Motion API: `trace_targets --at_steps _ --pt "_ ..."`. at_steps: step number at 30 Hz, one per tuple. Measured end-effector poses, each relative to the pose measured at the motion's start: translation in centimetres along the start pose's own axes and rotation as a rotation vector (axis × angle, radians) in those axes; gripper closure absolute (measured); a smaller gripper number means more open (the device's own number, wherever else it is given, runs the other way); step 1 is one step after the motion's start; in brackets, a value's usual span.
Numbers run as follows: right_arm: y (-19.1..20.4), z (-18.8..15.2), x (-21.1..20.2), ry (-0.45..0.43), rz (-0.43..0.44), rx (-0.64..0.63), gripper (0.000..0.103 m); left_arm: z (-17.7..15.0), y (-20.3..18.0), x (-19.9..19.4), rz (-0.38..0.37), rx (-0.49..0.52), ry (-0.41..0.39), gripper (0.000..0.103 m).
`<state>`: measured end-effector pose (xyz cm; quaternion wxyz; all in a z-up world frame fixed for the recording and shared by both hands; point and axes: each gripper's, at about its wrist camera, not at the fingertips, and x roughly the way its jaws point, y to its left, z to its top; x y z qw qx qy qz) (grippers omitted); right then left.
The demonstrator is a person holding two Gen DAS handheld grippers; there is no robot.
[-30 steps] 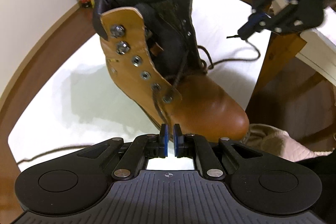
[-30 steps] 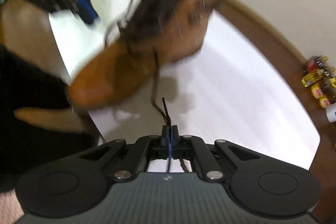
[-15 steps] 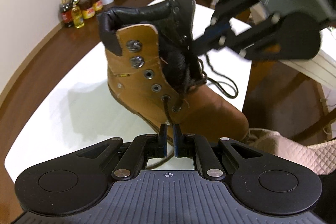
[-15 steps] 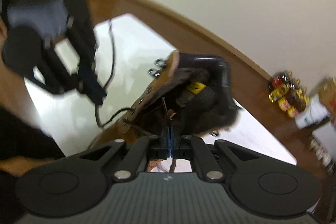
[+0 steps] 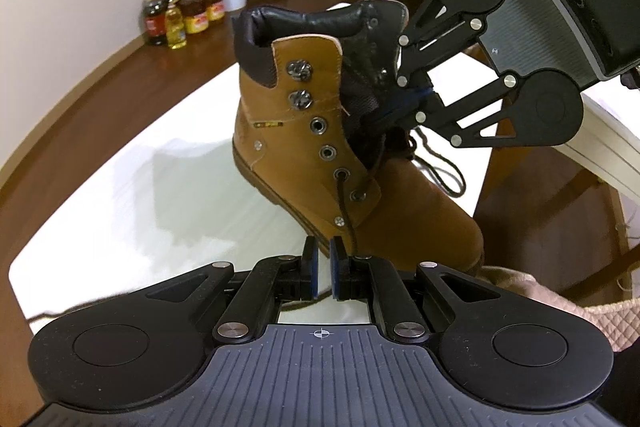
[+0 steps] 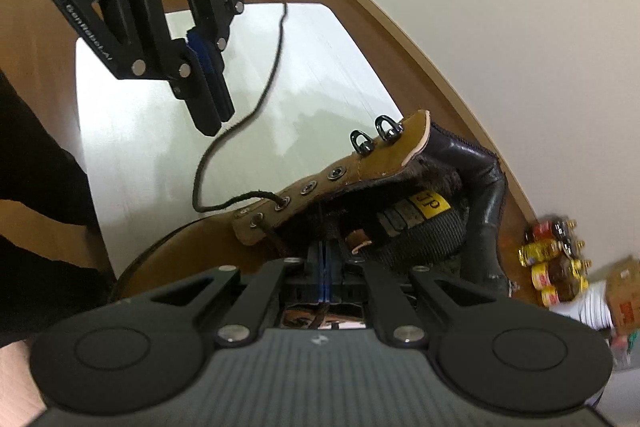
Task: Lace up shoes with both hands
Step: 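Grasp the lace at the eyelet with the left tool while the right tool holds the boot collar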
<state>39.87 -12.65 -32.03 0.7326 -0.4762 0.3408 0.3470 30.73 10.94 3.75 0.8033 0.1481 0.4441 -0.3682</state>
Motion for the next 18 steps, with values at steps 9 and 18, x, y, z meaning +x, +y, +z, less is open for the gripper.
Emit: trace_targets --at_steps 9,18 --pt "-0.8 -1.4 -0.5 -0.049 0.040 -0.020 0.101 0.7 -0.5 0.4 0.023 -0.011 0.008 0.096" --pt "-1.2 -1.5 -0.4 -0.116 0.081 -0.033 0.101 0.9 -1.2 0.4 0.053 -0.028 0.027 0.096"
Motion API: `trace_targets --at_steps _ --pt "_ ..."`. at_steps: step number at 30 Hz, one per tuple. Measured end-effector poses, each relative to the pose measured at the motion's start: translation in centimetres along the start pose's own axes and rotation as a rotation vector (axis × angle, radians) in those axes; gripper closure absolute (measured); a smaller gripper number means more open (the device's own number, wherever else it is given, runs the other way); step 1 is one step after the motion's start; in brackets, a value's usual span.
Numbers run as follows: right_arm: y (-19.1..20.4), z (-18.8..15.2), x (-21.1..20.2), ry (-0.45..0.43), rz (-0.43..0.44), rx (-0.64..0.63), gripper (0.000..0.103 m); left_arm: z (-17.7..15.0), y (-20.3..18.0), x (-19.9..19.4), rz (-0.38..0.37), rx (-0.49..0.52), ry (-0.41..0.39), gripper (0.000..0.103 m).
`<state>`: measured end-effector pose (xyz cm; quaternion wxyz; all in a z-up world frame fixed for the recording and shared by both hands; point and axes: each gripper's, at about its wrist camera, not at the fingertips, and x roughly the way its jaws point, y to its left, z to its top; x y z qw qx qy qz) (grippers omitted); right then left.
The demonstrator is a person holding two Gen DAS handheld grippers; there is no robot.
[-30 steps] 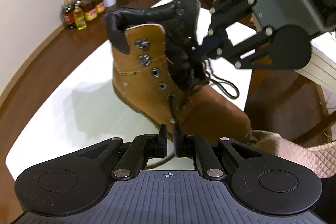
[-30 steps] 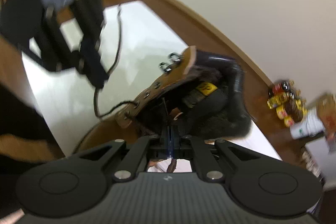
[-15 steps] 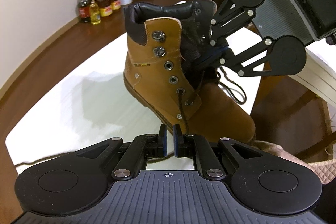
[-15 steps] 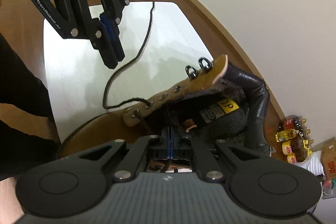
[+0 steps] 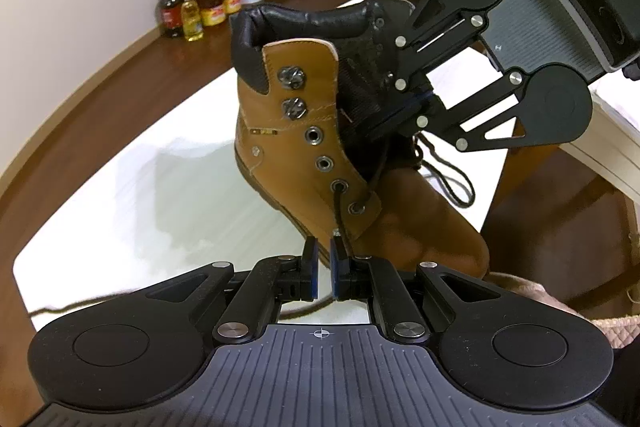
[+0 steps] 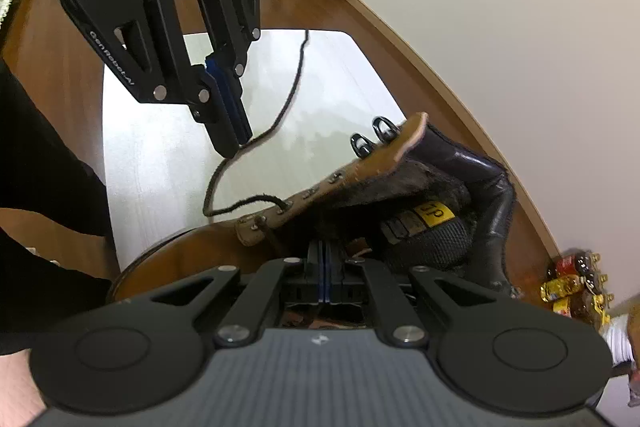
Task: Lace up shoes with both hands
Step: 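Grasp the lace at the eyelet with the left tool while the right tool holds the boot collar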
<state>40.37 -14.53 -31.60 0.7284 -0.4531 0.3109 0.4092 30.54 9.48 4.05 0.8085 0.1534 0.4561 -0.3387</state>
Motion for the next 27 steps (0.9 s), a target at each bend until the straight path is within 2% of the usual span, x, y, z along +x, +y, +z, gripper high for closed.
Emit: trace_targets --at_steps 8,16,27 --pt "-0.1 0.2 1.2 0.002 -0.008 0.006 0.101 0.3 -0.5 0.2 0.013 -0.004 0.012 0.096" --pt "-0.1 -1.1 -1.2 -0.027 -0.004 0.024 0.101 0.8 -1.0 -0.2 -0.005 0.019 -0.011 0.096" --pt "-0.4 -2.3 -1.6 -0.099 0.041 0.006 0.101 0.6 -1.9 0.0 0.027 0.007 0.011 0.096"
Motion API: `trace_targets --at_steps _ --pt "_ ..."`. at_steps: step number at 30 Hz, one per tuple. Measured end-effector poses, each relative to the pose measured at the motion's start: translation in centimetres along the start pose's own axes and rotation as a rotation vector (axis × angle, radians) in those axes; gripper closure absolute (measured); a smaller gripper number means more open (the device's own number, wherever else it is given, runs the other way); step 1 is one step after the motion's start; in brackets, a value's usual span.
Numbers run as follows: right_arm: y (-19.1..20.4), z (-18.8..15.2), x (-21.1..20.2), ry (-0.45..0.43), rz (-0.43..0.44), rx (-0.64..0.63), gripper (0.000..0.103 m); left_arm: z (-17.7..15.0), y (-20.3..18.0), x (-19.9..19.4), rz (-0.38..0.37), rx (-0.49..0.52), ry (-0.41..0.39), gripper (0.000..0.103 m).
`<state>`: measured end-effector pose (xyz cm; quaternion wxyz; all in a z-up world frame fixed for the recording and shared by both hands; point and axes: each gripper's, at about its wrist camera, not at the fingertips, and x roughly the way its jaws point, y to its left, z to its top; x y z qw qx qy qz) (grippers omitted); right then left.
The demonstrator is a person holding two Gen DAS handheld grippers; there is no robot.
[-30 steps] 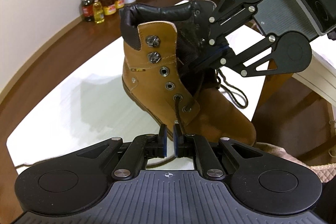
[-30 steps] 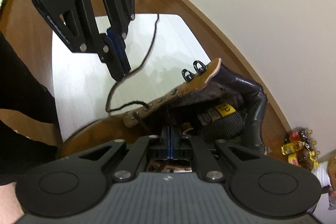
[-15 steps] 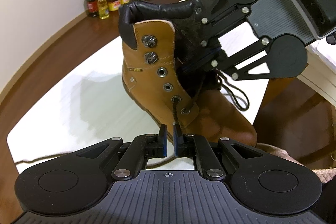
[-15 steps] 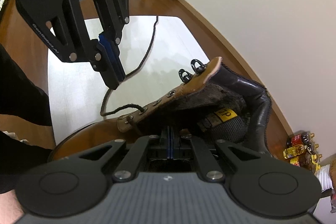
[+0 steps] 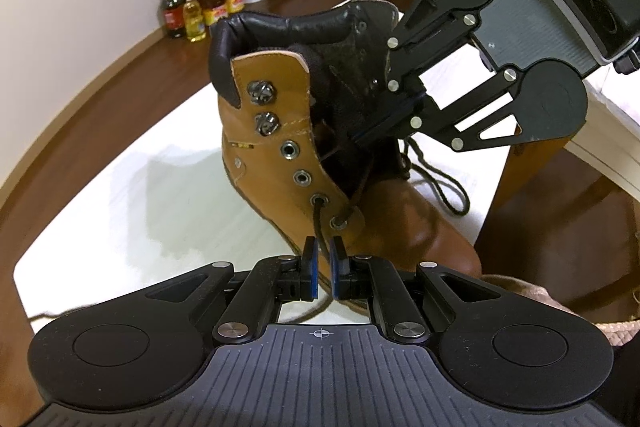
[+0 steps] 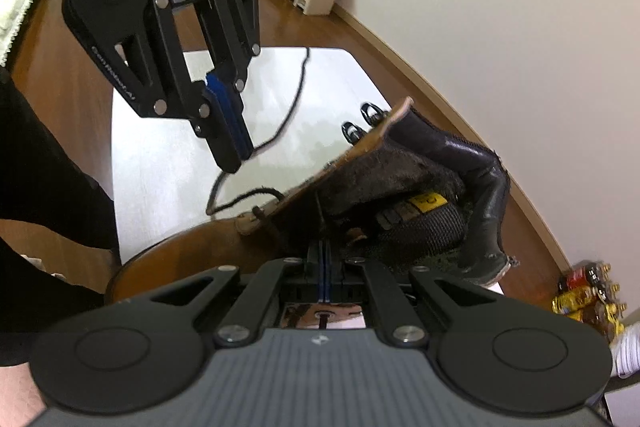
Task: Lace up shoes with both hands
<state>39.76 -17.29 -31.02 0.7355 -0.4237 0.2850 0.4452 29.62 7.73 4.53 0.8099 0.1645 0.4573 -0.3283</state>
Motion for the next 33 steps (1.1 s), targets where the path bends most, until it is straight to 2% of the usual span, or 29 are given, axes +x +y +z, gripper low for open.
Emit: trace_targets --at_steps 9,16,24,33 --pt "0.2 0.3 0.9 -0.013 0.012 -0.018 0.101 0.0 -0.5 0.0 0.016 -0.016 0.012 0.096" --pt "-0.2 0.2 0.6 0.002 0.003 0.034 0.101 2.1 -1.4 -0.9 0.015 0.026 -0.051 0.095" --pt "-0.7 0.1 0.3 -0.028 0.028 0.034 0.101 2.5 -1.5 0.2 0.035 0.023 -0.011 0.095" --pt "-1.1 -0.1 -0.3 -0.051 0.063 0.027 0.101 1.9 -1.5 0.5 0.035 0.000 -0.002 0.095"
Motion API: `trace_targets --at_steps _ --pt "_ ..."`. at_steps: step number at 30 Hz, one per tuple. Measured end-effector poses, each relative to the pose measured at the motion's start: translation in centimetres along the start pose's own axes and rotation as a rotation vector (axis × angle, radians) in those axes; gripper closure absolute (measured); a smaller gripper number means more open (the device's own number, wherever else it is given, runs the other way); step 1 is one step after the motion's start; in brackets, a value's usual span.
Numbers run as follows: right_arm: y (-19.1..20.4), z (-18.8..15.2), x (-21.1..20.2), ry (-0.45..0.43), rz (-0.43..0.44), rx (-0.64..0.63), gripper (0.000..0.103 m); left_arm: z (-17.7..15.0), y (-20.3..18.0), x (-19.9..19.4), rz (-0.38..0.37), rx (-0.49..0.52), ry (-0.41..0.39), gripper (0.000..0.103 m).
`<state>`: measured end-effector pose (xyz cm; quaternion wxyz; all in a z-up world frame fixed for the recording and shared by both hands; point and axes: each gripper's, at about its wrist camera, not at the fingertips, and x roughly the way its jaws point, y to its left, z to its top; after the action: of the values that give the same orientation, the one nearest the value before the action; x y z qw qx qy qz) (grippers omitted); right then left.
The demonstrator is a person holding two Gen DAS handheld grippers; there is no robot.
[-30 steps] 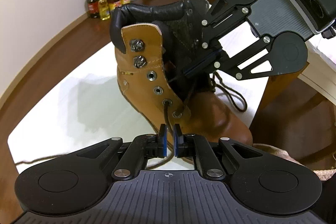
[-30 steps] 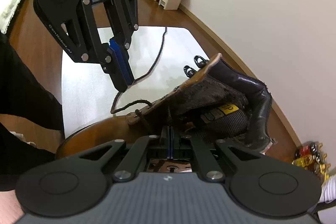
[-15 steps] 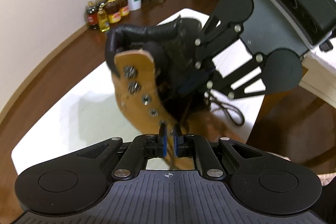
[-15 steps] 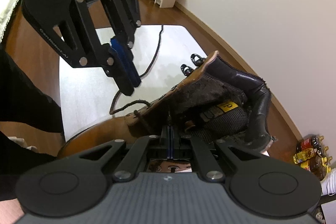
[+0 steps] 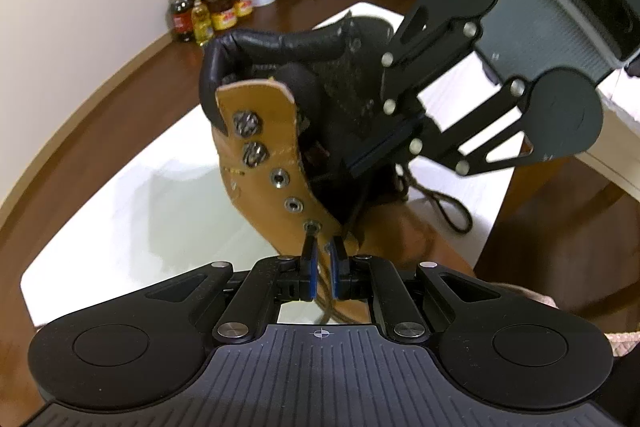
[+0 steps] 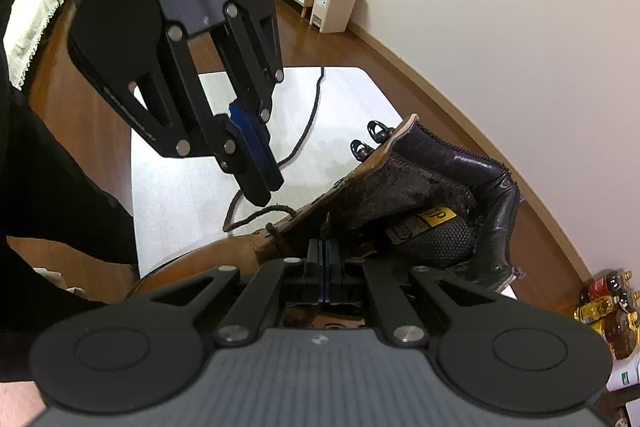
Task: Lace up shoes with both hands
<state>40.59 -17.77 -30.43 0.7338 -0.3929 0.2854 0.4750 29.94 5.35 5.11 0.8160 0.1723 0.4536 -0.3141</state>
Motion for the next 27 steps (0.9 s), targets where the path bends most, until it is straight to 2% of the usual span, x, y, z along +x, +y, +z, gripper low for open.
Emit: trace_targets --at_steps 7,14,18,24,25,26,27 --pt "-0.2 -0.2 -0.7 0.000 0.019 -0.001 0.101 -0.4 -0.2 -0.5 -0.016 0.023 -0.044 0.095" --pt "1.0 0.1 -2.1 0.009 0.042 -0.053 0.101 -0.5 -1.5 -0.7 -0.023 0.303 -0.067 0.090" --pt "1.9 0.5 -2.3 0.021 0.053 -0.100 0.101 -0.4 -2.1 -0.6 -0.062 0.393 -0.070 0.090" --pt "3.0 0.8 -2.5 0.026 0.072 -0.131 0.101 -0.4 -2.8 0.1 -0.104 0.425 -0.071 0.090" --pt "3.1 0.9 -2.4 0.027 0.071 -0.135 0.101 -0.4 -2.8 0.3 -0.116 0.421 -0.067 0.093" --pt "3.2 0.9 -2.2 0.029 0.072 -0.134 0.101 -0.3 -2.8 0.4 -0.131 0.413 -0.061 0.100" --pt "3.2 0.9 -2.1 0.029 0.072 -0.132 0.101 -0.3 -2.8 0.5 -0.145 0.401 -0.056 0.100"
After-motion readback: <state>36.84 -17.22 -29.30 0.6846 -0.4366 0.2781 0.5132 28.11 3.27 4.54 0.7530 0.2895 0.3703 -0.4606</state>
